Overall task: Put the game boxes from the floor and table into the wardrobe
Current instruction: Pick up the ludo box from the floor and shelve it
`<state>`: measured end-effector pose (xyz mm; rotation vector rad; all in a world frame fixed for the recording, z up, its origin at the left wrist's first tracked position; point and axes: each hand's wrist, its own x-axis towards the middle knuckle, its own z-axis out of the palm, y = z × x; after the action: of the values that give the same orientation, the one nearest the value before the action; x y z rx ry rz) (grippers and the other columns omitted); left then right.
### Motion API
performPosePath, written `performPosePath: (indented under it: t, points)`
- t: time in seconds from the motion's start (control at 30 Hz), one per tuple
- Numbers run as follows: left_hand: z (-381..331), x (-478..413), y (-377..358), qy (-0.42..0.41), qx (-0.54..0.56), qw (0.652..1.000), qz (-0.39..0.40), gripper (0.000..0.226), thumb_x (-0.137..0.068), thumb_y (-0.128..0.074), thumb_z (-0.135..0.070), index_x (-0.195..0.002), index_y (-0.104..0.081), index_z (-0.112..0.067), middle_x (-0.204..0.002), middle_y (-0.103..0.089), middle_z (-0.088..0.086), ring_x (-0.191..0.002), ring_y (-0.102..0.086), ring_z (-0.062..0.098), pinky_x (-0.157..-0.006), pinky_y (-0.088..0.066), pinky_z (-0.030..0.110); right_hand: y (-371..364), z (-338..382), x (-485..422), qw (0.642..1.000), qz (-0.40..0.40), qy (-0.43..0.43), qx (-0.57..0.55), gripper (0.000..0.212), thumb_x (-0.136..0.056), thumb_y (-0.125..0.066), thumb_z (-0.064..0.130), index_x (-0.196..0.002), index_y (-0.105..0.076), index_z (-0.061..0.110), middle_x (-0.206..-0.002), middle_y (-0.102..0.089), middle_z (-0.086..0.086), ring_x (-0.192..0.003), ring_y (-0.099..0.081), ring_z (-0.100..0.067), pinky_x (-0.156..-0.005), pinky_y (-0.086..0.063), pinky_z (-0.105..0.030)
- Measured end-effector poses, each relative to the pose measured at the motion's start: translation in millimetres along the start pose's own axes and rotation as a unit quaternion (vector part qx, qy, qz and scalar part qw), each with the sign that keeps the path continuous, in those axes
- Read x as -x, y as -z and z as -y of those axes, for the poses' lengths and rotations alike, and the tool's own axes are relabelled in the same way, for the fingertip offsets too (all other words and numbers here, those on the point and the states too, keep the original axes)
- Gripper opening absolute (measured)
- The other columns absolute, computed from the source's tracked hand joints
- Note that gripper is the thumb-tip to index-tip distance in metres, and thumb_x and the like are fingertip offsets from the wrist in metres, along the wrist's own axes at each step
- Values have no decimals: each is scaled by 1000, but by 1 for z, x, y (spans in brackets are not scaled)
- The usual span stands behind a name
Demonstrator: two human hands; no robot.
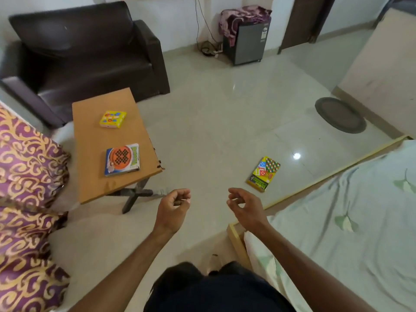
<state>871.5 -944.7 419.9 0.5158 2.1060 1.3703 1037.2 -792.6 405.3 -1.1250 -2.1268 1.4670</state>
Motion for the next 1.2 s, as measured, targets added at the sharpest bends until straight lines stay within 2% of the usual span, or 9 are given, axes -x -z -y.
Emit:
performPosePath:
  t: [0.17,0.3,0.43,0.53,0.63,0.83,0.93,1.07,1.2]
  points:
    - [-38,-135,2,-9,-1,1000,8,25,-85,-64,-5,-106,-69,-18,-101,-72,-4,-92,-67,12,-82,-53,22,-5,33,-127,1000,-13,7,5,29,-84,-67,19,-113,-65,25,-94,-68,10,-80,-63,1,-73,-48,-10]
    - [-65,-249,-13,-25,3,998,50,28,-84,-61,-1,-104,-69,-20,-99,-72,-4,-91,-66,13,-82,-52,23,-6,36,-223,998,-56,-15,2,29,-85,-66,16,-113,-65,21,-95,-68,6,-79,-63,1,-68,-45,-5]
    - [-104,-368,-37,-38,-39,989,136,28,-85,-61,-1,-105,-69,-19,-99,-72,-4,-89,-67,12,-82,-53,23,5,44,-311,989,-128,-68,-14,29,-85,-67,16,-114,-65,19,-95,-68,6,-79,-64,0,-68,-46,-6]
    - [-138,-437,-65,-63,-70,973,213,26,-85,-62,-2,-103,-69,-18,-97,-72,-3,-85,-66,9,-75,-51,15,20,51,-356,973,-202,-103,-33,29,-85,-67,15,-113,-65,19,-94,-68,6,-79,-64,-2,-69,-47,-8]
    - [-172,-494,-104,-99,-104,951,275,24,-85,-63,-3,-103,-69,-18,-96,-72,-3,-84,-66,8,-73,-51,12,36,53,-392,953,-268,-134,-49,28,-84,-67,12,-112,-66,17,-94,-69,5,-72,-62,5,-66,-47,-8]
    - [-225,-583,-235,-144,-160,876,431,23,-86,-62,-2,-101,-68,-18,-95,-72,-2,-80,-65,9,-73,-52,13,80,17,-452,884,-398,-224,-106,28,-83,-67,16,-111,-67,21,-96,-69,4,-80,-65,-7,-77,-56,-30]
    - [-245,-607,-301,-173,-197,831,491,24,-86,-62,-2,-104,-69,-17,-95,-71,-2,-82,-65,9,-77,-53,19,109,-2,-476,848,-455,-247,-111,29,-83,-68,15,-112,-67,21,-96,-69,7,-79,-65,-3,-73,-52,-20]
    - [-278,-631,-392,-216,-243,758,566,25,-85,-63,-3,-102,-68,-21,-94,-71,-5,-77,-64,5,-71,-49,12,152,-29,-504,781,-534,-286,-153,30,-83,-68,13,-112,-67,19,-97,-67,10,-80,-63,3,-67,-45,-5]
    - [-310,-640,-476,-274,-288,666,632,24,-86,-63,-6,-107,-68,-19,-95,-70,-5,-83,-66,9,-72,-50,15,189,-50,-518,717,-591,-323,-180,31,-84,-67,18,-115,-65,22,-97,-68,8,-83,-64,-2,-73,-52,-20]
